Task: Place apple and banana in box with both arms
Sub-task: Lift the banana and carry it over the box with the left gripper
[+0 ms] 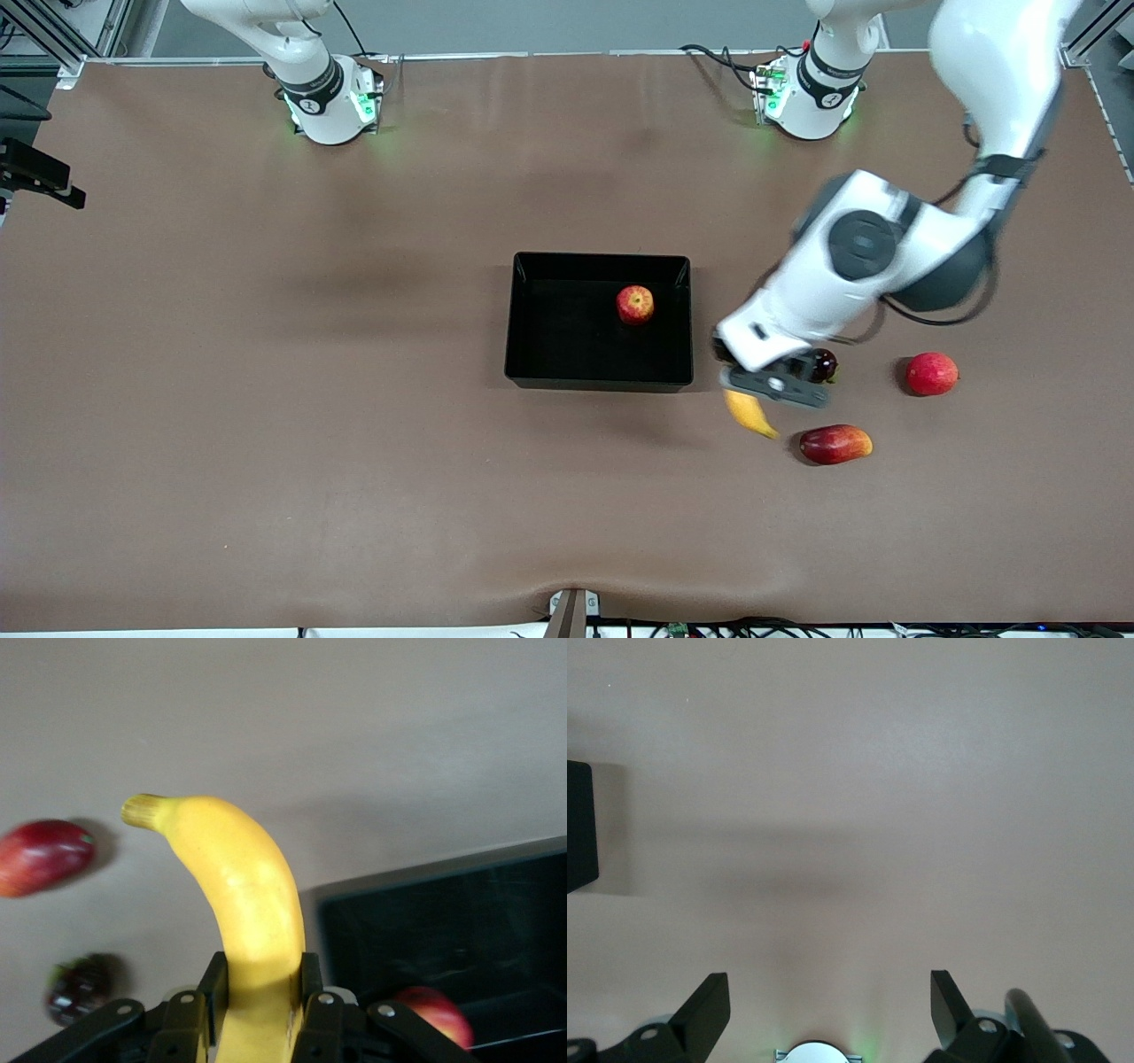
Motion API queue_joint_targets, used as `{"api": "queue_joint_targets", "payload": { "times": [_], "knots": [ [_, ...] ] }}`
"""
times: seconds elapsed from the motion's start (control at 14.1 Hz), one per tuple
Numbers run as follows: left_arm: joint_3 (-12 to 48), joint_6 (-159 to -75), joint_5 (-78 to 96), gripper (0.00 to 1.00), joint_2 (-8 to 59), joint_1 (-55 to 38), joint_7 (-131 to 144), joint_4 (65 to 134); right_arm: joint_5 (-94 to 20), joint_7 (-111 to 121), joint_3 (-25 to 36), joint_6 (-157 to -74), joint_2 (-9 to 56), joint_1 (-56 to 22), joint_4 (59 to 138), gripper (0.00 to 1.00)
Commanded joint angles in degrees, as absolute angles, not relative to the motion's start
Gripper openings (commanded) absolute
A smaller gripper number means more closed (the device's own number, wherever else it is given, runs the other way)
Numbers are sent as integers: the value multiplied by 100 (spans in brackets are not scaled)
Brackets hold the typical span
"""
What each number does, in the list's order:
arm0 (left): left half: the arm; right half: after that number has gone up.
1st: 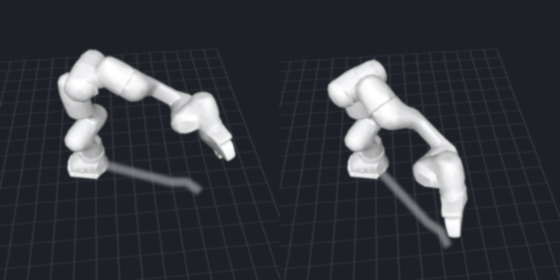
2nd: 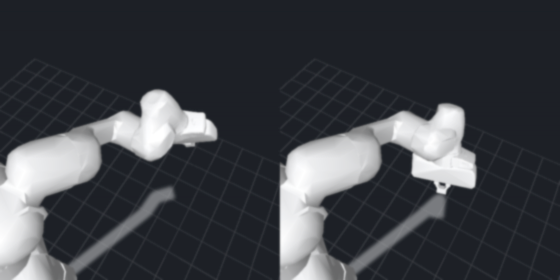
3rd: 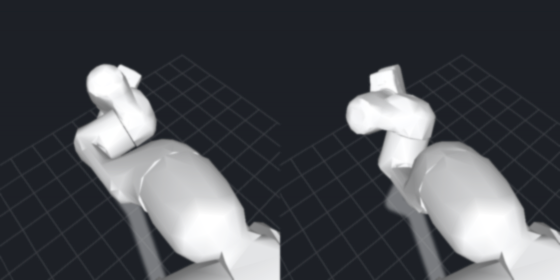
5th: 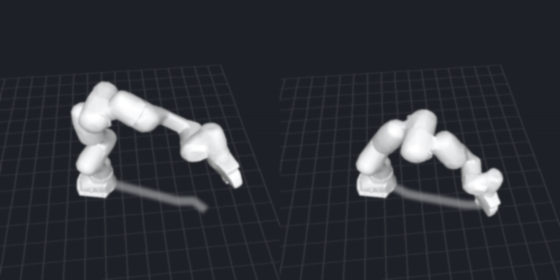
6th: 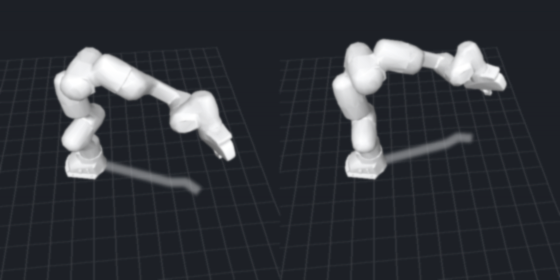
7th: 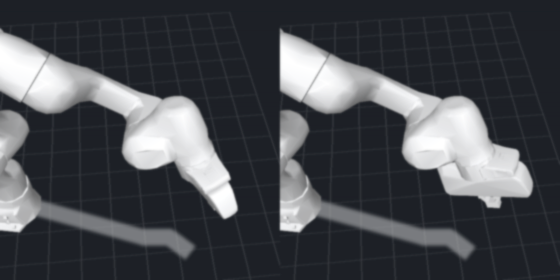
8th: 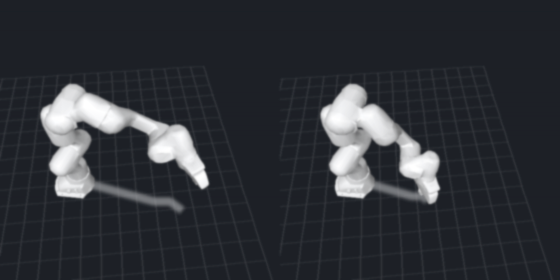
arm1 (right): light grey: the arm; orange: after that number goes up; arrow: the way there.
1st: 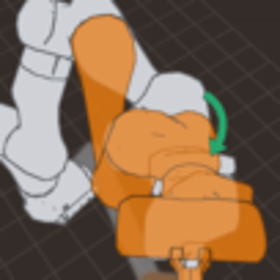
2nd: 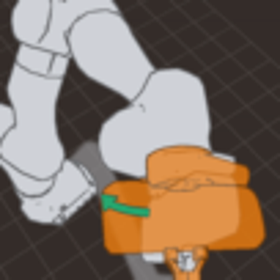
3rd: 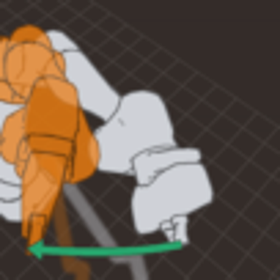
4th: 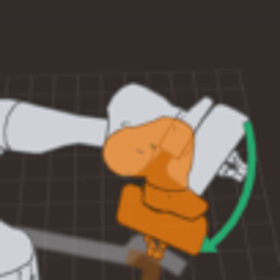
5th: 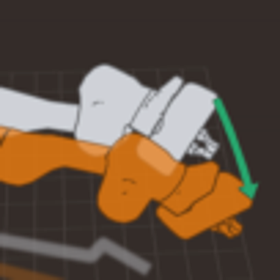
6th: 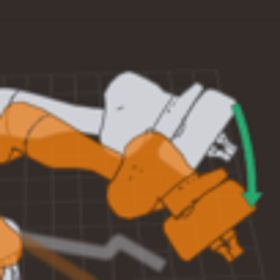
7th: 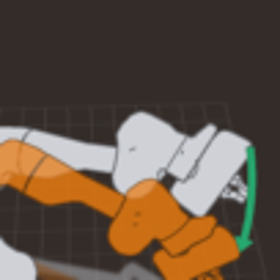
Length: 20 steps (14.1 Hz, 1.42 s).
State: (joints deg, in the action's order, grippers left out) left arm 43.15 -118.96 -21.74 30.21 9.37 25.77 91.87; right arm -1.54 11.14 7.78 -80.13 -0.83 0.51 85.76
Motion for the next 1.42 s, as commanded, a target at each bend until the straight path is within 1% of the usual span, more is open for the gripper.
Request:
{"api": "queue_joint_targets", "payload": {
  "times": [0.0,0.43,0.5,0.64,0.78,0.92,1.06,1.13,1.35],
  "knots": [
    [4263,-11821,-2180,0,3058,494,3154,9115,-229,1187,747,-7989,-132,132,8604,100],
    [4228,-11821,-2513,0,3357,-245,3594,9018,-229,1187,747,-7989,-132,132,8613,100],
    [4132,-11821,-2644,0,3436,-420,3725,8948,-229,1187,747,-7998,-132,132,8622,100],
    [3912,-11821,-2698,0,3576,-842,4015,8702,-229,1187,738,-7989,-132,132,8613,100],
    [3570,-11821,-2698,0,3839,-1429,4410,8343,-229,1187,738,-7989,-132,132,8622,100],
    [3009,-11839,-2690,0,4060,-2115,4745,7965,-229,1187,738,-7989,-149,132,8631,100],
    [2481,-11891,-2646,0,4174,-2705,4982,7823,-229,1187,747,-7989,-141,132,8631,100],
    [2365,-11900,-2628,0,4218,-2881,5097,7787,-229,1187,738,-7989,-141,132,8640,100],
    [2347,-12084,-2645,0,4359,-3067,5221,7761,-229,1187,738,-7989,-141,132,8640,100]
  ]
}}
